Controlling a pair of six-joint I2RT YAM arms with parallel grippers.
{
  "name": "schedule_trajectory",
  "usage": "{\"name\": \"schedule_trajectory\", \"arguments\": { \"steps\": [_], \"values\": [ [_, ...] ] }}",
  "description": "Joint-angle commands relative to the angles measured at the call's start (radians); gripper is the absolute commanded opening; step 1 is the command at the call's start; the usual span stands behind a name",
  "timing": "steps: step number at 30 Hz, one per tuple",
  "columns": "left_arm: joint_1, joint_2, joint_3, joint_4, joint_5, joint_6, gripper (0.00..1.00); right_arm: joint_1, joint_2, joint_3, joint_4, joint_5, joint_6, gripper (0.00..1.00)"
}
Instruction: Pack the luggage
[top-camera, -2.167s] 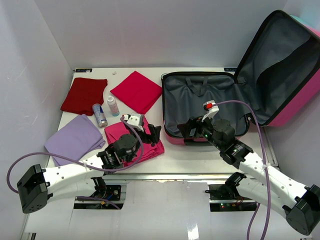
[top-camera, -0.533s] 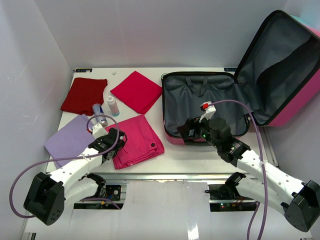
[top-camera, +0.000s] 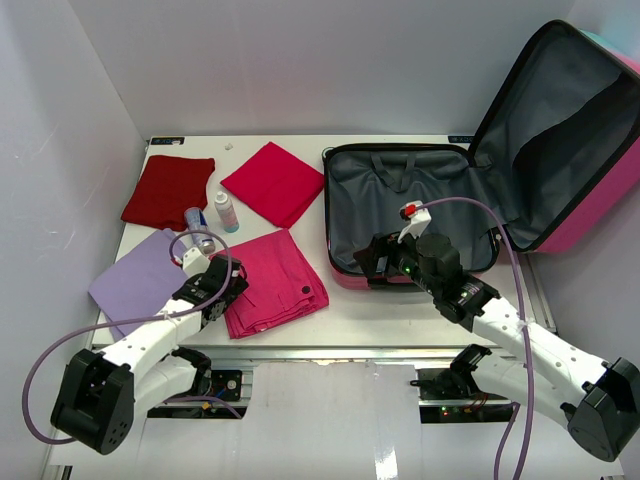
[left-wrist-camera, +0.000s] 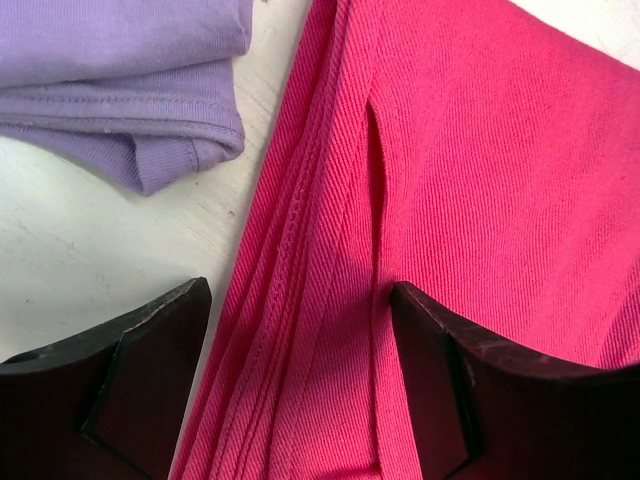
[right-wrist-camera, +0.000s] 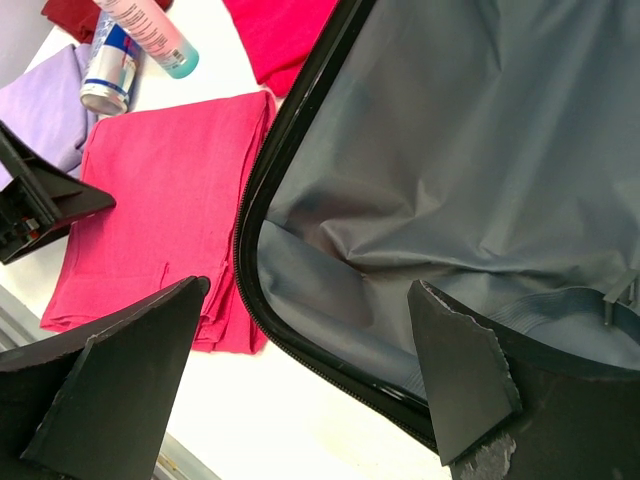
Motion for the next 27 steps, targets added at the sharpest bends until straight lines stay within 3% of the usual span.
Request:
{"name": "schedule_trajectory", "arguments": {
  "steps": [1, 6, 12, 19, 25, 27],
  "values": [
    [0.029, -0.007, -0.005, 0.031, 0.041, 0.02, 0.82, 0.004, -0.031, 0.056, -0.015, 0.028, -0.032, 0.91],
    [0.036, -0.003, -0.01, 0.045, 0.057, 0.028, 0.78, 0.006, -0.007, 0.126, 0.022, -0.107, -0.089, 0.91],
    [0.036, -0.015, -0.038, 0.099, 0.082, 0.023, 0.67, 0.017, 0.281, 0.391, -0.07, -0.243, -0.128, 0.91],
    [0.041, -0.011, -0.055, 0.139, 0.107, 0.038, 0.56, 0.111, 0.599, 0.629, -0.126, -0.161, -0.165, 0.91],
    [0.043, -0.019, -0.069, 0.167, 0.12, 0.043, 0.37, 0.171, 0.871, 0.781, -0.183, -0.119, -0.179, 0.91],
    [0.045, -0.028, -0.072, 0.172, 0.123, 0.05, 0.26, 0.191, 0.936, 0.815, -0.205, -0.085, -0.171, 0.92]
  ]
}}
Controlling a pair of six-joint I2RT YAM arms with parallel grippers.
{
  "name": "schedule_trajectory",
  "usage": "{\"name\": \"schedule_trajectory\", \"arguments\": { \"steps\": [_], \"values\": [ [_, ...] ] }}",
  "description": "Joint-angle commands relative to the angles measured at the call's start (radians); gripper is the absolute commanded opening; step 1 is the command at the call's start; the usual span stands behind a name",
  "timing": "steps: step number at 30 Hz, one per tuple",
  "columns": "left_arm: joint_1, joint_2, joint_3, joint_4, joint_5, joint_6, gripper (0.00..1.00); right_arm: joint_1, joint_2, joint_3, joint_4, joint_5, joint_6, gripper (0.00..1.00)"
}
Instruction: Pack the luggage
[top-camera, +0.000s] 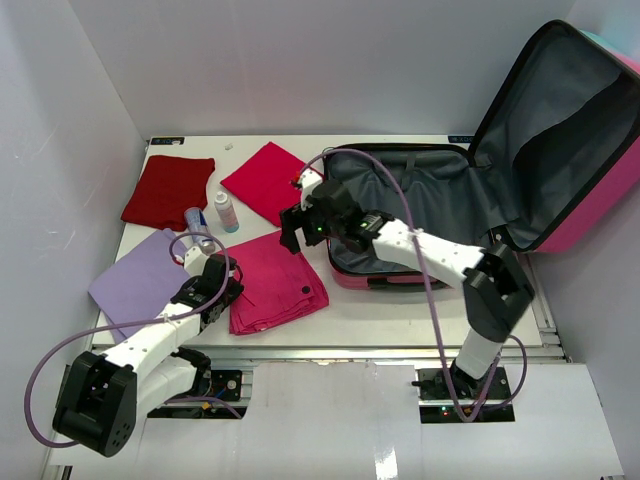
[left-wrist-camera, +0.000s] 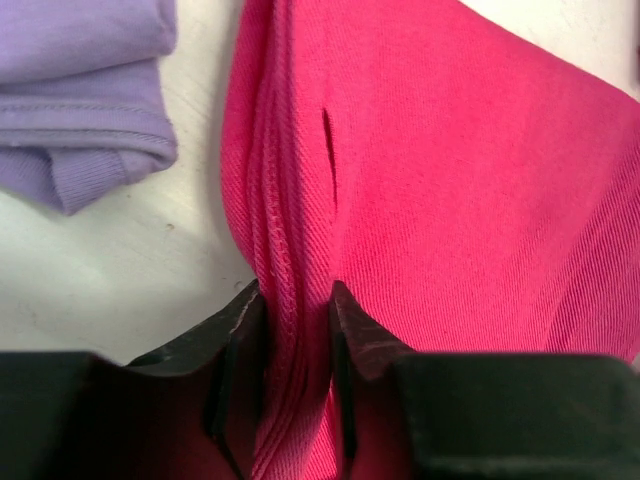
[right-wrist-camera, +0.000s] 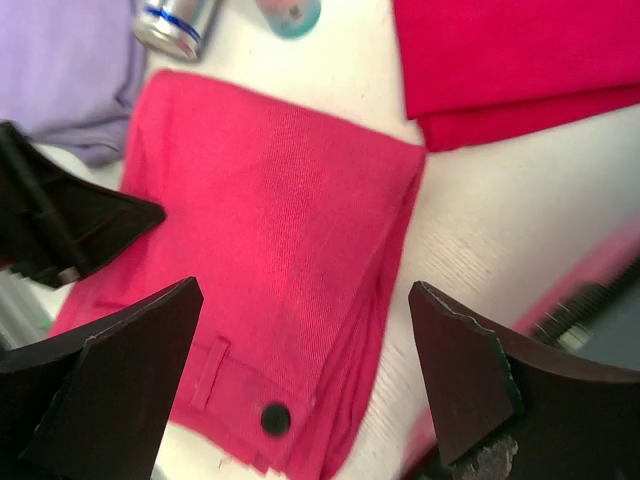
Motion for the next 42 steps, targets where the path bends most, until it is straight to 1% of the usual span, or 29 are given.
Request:
{"name": "schedule_trajectory", "arguments": {
  "steps": [1, 3, 4, 7, 10, 13, 16, 19, 20, 21, 22, 23, 26, 27, 30, 33, 34, 35, 36, 37, 39, 42],
  "values": [
    [0.008, -0.021, -0.022, 0.018, 0.02, 0.017, 0.21, 0.045, 0.139, 0.104, -0.081, 0.074, -0.012, 0.92],
    [0.009, -0.026, -0.024, 0.017, 0.022, 0.017, 0.16, 0.052, 0.206, 0.141, -0.118, 0.09, -0.007, 0.92],
    [0.009, -0.028, -0.025, 0.016, 0.022, 0.016, 0.15, 0.052, 0.227, 0.153, -0.133, 0.096, -0.002, 0.92],
    [0.009, -0.039, -0.028, 0.013, 0.019, 0.013, 0.15, 0.051, 0.276, 0.163, -0.159, 0.113, 0.004, 0.92],
    [0.009, -0.043, -0.032, 0.011, 0.013, 0.005, 0.15, 0.052, 0.307, 0.163, -0.166, 0.095, 0.008, 0.92],
    [0.009, -0.046, -0.032, -0.002, 0.003, -0.007, 0.21, 0.052, 0.346, 0.182, -0.198, 0.097, 0.025, 0.93],
    [0.009, -0.042, -0.028, -0.016, -0.002, -0.016, 0.31, 0.051, 0.366, 0.172, -0.2, 0.102, 0.042, 0.94],
    [0.009, -0.029, -0.023, -0.02, -0.008, -0.029, 0.45, 0.051, 0.376, 0.151, -0.198, 0.085, 0.057, 0.95],
    [0.009, -0.021, -0.022, -0.02, -0.009, -0.033, 0.52, 0.051, 0.379, 0.141, -0.197, 0.078, 0.062, 0.96],
    [0.009, -0.013, -0.02, -0.02, -0.009, -0.033, 0.56, 0.051, 0.383, 0.135, -0.193, 0.075, 0.068, 0.97],
    [0.009, -0.005, -0.017, -0.02, -0.008, -0.032, 0.59, 0.051, 0.389, 0.13, -0.188, 0.074, 0.072, 0.98],
    [0.009, 0.0, -0.014, -0.021, -0.005, -0.032, 0.6, 0.052, 0.398, 0.122, -0.181, 0.072, 0.073, 0.99],
    [0.009, 0.01, -0.011, -0.023, -0.007, -0.034, 0.61, 0.051, 0.41, 0.111, -0.163, 0.054, 0.075, 0.93],
    [0.009, 0.008, -0.013, -0.025, -0.008, -0.036, 0.6, 0.051, 0.413, 0.107, -0.158, 0.05, 0.077, 0.9],
    [0.009, -0.002, -0.018, -0.021, -0.008, -0.038, 0.49, 0.053, 0.412, 0.095, -0.151, 0.038, 0.079, 0.79],
    [0.009, 0.004, -0.017, -0.018, -0.005, -0.033, 0.34, 0.053, 0.4, 0.066, -0.127, 0.027, 0.084, 0.72],
    [0.009, 0.009, -0.017, -0.013, 0.004, -0.032, 0.27, 0.054, 0.395, 0.061, -0.12, 0.006, 0.087, 0.69],
    [0.009, 0.01, -0.022, -0.004, 0.019, -0.032, 0.09, 0.059, 0.389, 0.046, -0.102, 0.001, 0.088, 0.68],
    [0.009, 0.011, -0.028, 0.007, 0.028, -0.032, 0.02, 0.062, 0.385, 0.035, -0.087, -0.007, 0.088, 0.66],
    [0.009, 0.013, -0.036, 0.022, 0.036, -0.031, 0.0, 0.064, 0.384, 0.028, -0.077, -0.015, 0.089, 0.62],
    [0.009, 0.023, -0.044, 0.048, 0.052, -0.026, 0.0, 0.07, 0.385, 0.031, -0.076, -0.029, 0.09, 0.51],
    [0.009, 0.034, -0.039, 0.047, 0.062, -0.019, 0.0, 0.089, 0.375, 0.022, -0.076, -0.01, 0.09, 0.38]
  ]
}}
